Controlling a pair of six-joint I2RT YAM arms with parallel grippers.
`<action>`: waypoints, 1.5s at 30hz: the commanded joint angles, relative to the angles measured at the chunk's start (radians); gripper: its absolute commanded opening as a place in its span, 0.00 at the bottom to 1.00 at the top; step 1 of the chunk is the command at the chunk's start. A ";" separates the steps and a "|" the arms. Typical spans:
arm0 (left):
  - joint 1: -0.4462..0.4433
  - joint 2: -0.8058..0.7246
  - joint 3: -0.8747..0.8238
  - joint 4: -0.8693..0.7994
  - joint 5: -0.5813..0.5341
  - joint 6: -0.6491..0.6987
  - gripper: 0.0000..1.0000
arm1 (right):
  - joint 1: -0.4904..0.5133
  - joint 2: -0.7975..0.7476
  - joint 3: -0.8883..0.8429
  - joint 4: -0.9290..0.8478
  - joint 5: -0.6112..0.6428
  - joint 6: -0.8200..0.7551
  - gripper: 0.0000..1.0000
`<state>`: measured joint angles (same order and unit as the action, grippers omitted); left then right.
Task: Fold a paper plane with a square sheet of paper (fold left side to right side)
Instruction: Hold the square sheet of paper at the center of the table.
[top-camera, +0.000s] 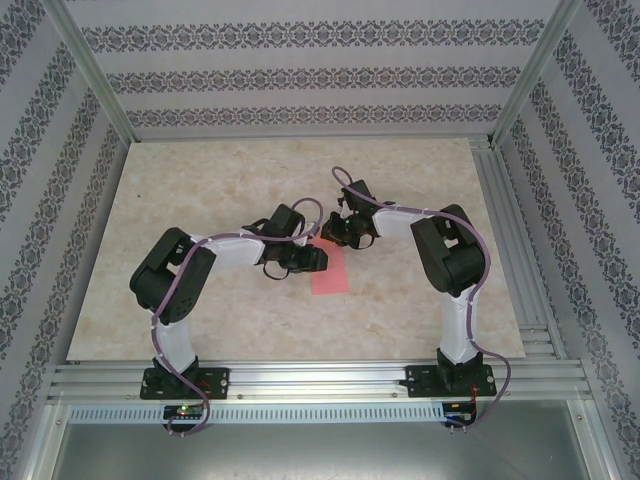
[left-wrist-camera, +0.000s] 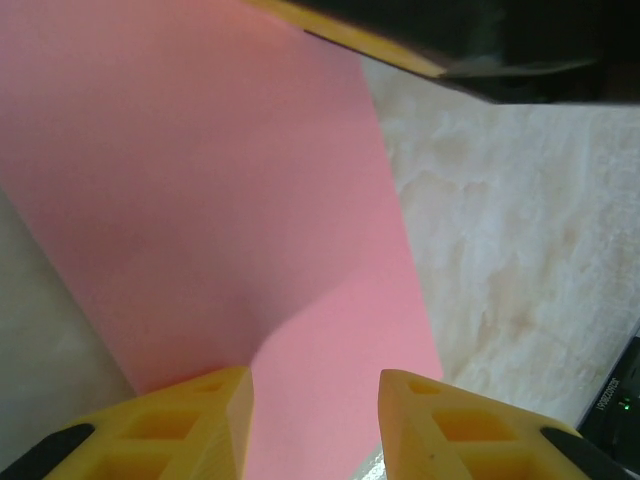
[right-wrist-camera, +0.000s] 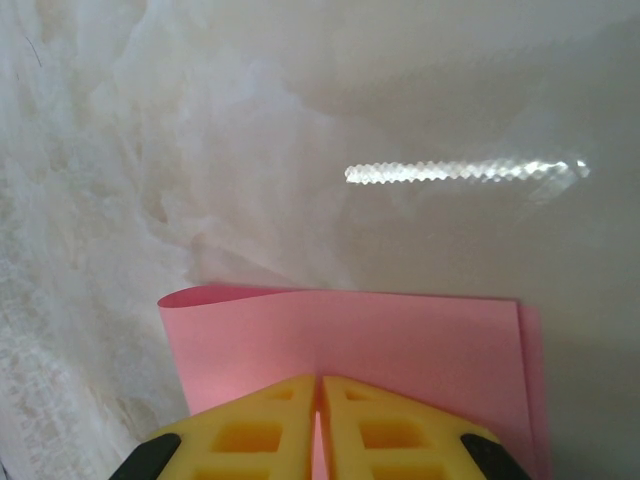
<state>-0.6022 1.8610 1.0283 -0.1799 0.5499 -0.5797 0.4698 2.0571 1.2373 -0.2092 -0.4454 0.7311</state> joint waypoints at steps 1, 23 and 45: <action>0.002 0.009 -0.001 0.062 0.038 0.017 0.39 | 0.013 0.063 -0.010 -0.045 0.074 -0.015 0.12; 0.000 0.054 -0.060 0.051 -0.002 0.025 0.39 | 0.010 -0.035 0.039 -0.051 0.049 -0.034 0.21; -0.001 0.038 -0.058 0.036 -0.022 0.021 0.39 | 0.124 -0.453 -0.419 -0.002 0.023 0.052 0.11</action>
<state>-0.6022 1.8904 1.0039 -0.1062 0.5674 -0.5766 0.5617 1.6016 0.8330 -0.3096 -0.4030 0.7155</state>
